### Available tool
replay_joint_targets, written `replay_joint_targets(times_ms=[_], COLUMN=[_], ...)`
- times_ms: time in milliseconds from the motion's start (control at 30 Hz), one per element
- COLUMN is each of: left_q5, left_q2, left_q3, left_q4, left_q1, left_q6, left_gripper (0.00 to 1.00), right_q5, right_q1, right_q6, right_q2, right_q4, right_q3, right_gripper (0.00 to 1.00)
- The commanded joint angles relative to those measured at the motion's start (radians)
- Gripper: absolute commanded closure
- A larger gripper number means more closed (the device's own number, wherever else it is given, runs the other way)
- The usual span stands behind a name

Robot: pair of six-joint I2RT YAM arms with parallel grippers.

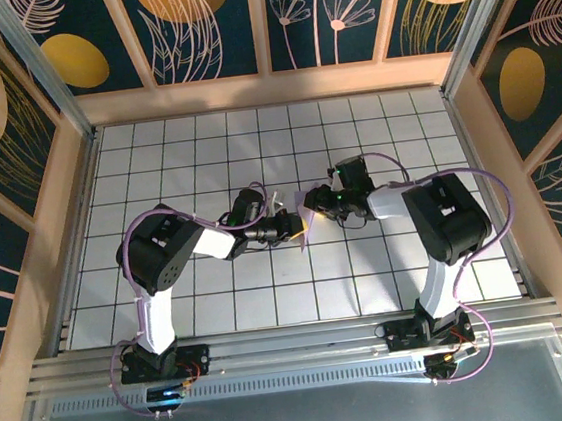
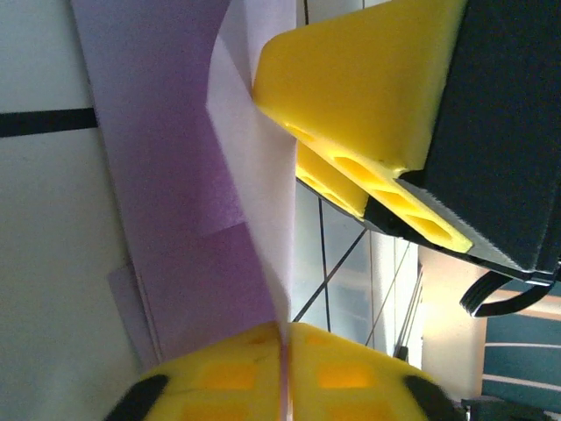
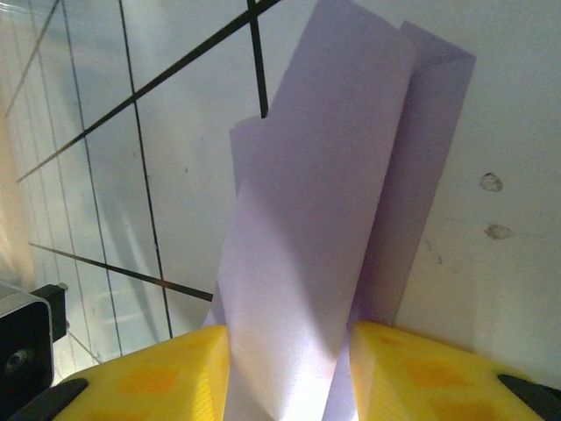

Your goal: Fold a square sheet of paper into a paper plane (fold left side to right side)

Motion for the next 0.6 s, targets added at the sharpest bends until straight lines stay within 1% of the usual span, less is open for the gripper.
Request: replay_joint_targets(times_ms=[0, 100, 267, 433, 567], left_q5=[0.005, -0.015, -0.038, -0.044, -0.055], left_q2=[-0.004, -0.028, -0.052, -0.034, -0.019], left_q3=[-0.016, -0.021, -0.027, -0.01, 0.001], left_q4=[0.009, -0.017, -0.019, -0.016, -0.01], left_q1=[0.01, 0.012, 0.021, 0.022, 0.022], left_q6=[0.008, 0.029, 0.038, 0.03, 0.021], left_gripper=[0.82, 0.74, 0.66, 0.66, 0.7], right_q5=[0.073, 0.086, 0.095, 0.098, 0.098], right_q1=[0.016, 0.019, 0.021, 0.022, 0.022], right_q6=[-0.038, -0.038, -0.045, -0.048, -0.05], right_q2=[0.051, 0.058, 0.047, 0.042, 0.043], right_q4=[-0.092, -0.104, -0.107, -0.11, -0.113], right_q3=[0.032, 0.031, 0.028, 0.027, 0.027], right_gripper=[0.6, 0.6, 0.6, 0.6, 0.61])
